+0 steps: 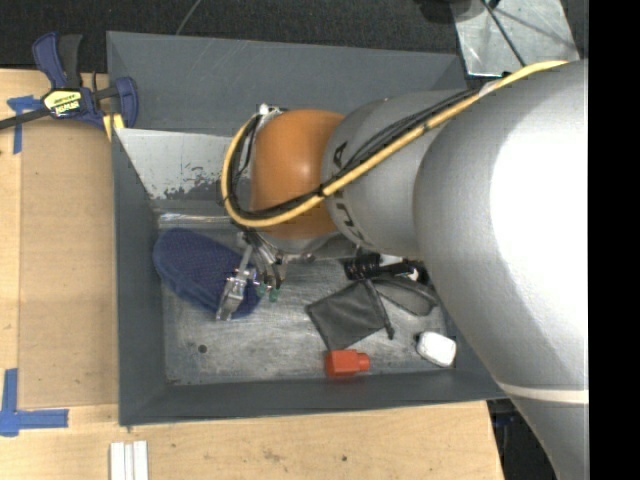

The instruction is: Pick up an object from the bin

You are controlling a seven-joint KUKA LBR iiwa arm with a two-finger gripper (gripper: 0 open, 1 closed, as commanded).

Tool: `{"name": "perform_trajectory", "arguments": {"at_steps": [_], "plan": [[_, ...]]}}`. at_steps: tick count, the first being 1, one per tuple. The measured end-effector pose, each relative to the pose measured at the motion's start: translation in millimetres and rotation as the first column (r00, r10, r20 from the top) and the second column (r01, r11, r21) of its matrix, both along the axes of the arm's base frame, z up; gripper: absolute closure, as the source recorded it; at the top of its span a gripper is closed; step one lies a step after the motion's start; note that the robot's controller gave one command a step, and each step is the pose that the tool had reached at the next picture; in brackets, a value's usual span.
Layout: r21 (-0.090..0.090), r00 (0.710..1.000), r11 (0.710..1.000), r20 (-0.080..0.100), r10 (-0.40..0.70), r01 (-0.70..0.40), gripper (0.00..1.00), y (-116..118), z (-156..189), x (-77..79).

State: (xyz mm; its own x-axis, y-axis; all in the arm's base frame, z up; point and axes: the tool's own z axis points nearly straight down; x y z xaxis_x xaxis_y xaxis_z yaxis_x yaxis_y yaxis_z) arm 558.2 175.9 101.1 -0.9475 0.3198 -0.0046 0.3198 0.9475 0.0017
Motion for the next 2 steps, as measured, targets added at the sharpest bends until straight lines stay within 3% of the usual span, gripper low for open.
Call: {"name": "perform_trajectory", "arguments": {"at_steps": [1,2], "plan": [[0.002,0.988,0.988,-0.001,-0.156,0.156,0.00,20.5,-0.5,34.4],[0.006,0.905,0.905,-0.005,-0.426,0.426,0.00,6.9,-27.5,50.8]]}}
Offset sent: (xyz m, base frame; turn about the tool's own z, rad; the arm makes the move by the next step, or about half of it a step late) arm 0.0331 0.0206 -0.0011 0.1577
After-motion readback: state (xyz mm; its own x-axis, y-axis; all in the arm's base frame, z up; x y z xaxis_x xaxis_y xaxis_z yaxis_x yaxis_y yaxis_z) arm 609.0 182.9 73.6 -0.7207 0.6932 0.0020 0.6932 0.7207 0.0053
